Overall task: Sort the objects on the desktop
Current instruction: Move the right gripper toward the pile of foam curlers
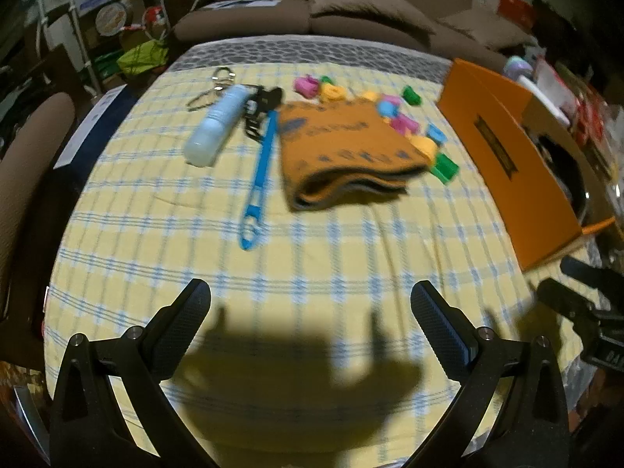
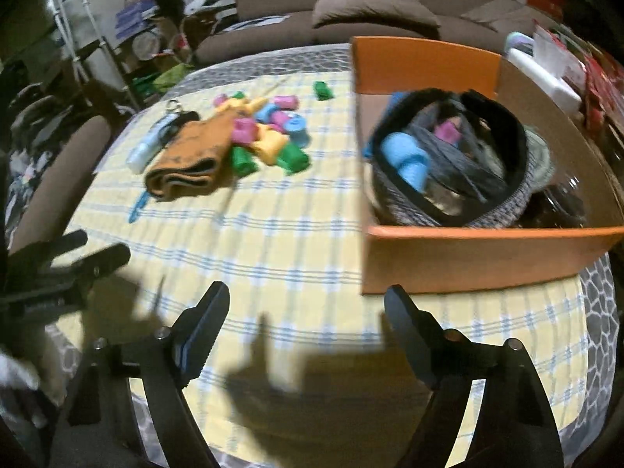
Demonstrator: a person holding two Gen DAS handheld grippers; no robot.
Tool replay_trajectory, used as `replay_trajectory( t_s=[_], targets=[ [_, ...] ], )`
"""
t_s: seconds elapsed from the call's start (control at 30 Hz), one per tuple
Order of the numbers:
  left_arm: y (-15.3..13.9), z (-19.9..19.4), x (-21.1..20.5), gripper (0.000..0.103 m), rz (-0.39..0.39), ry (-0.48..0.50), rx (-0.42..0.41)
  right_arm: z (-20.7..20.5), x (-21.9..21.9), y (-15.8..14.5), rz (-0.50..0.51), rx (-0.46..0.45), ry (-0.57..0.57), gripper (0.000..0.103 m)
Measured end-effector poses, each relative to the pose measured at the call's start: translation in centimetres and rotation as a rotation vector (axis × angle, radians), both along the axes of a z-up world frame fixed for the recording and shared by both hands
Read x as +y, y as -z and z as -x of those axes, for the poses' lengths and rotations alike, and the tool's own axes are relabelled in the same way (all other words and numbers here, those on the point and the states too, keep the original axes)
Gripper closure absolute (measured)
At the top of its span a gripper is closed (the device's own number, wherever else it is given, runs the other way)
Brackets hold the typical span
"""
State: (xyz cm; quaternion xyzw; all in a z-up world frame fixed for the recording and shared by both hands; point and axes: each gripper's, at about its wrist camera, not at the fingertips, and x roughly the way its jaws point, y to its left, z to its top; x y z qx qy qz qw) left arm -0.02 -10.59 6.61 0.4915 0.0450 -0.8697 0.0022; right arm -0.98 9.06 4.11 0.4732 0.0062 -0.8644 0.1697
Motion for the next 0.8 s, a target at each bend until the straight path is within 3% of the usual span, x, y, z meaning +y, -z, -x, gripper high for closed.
replay_trajectory(
  t_s=[0.1, 0.37, 0.6, 0.8],
  targets=[
    [-0.5, 0.6, -1.4, 0.0, -0.002, -0.007, 0.01, 0.1, -1.2, -0.4, 0.013, 0.002, -0.029, 0.035],
    [-0.5, 2.3, -2.7, 0.0, -0.028, 0.0, 0.027, 2.5, -4.0, -1.4, 0.069, 0.01, -0.065, 0.038],
    [-0.4, 3.9, -2.6, 0.0, -0.065, 0.007, 0.039, 6.4, -6.2, -1.6, 0.035, 0.037, -0.059, 0.038],
    [-1.2, 6.0, -2.6, 0.0, -0.082, 0.008, 0.063, 10.3, -6.8, -0.2, 0.006, 0.032, -0.044, 0.053]
  ],
)
